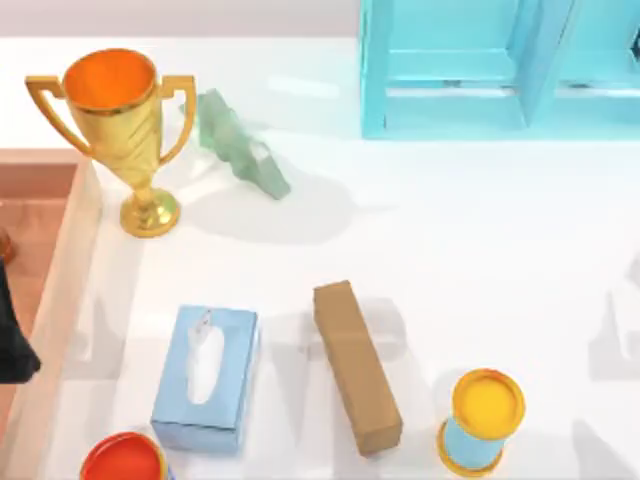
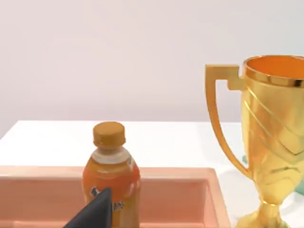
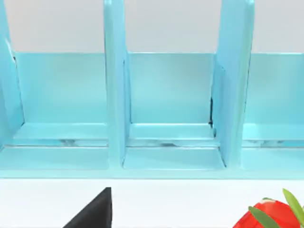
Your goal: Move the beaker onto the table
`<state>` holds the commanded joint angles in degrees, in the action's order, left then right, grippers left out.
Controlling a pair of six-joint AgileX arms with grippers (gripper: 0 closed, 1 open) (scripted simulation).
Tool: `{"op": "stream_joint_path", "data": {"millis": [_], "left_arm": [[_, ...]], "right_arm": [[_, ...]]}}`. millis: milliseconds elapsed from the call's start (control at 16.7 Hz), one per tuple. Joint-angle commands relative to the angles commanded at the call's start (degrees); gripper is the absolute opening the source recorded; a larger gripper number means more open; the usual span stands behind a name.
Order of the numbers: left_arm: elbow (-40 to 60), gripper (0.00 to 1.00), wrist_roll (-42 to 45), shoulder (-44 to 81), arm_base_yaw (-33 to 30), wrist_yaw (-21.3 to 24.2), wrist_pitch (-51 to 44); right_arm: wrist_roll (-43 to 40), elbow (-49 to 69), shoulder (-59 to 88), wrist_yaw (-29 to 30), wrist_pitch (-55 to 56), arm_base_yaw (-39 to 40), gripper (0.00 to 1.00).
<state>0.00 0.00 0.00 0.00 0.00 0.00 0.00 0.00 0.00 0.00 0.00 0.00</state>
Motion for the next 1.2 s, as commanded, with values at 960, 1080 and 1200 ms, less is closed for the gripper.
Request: {"op": "stream_joint_path", "data": {"millis": [960,1080,1200], "left_arm": [[43.8,1.00,10.0,55.8,9.7,0.0,-44.8],[51.3,1.00,11.9,66.1,11.3,0.0,-52.7],[58.1,1.00,13.5,74.6,12.8,0.0,-59.6]], "right_arm": [[0.0,0.0,0.0,0.0,0.0,0.0,1.00],[0.0,0.0,0.0,0.0,0.0,0.0,1.00],[0.0,0.0,0.0,0.0,0.0,0.0,1.00]]}}
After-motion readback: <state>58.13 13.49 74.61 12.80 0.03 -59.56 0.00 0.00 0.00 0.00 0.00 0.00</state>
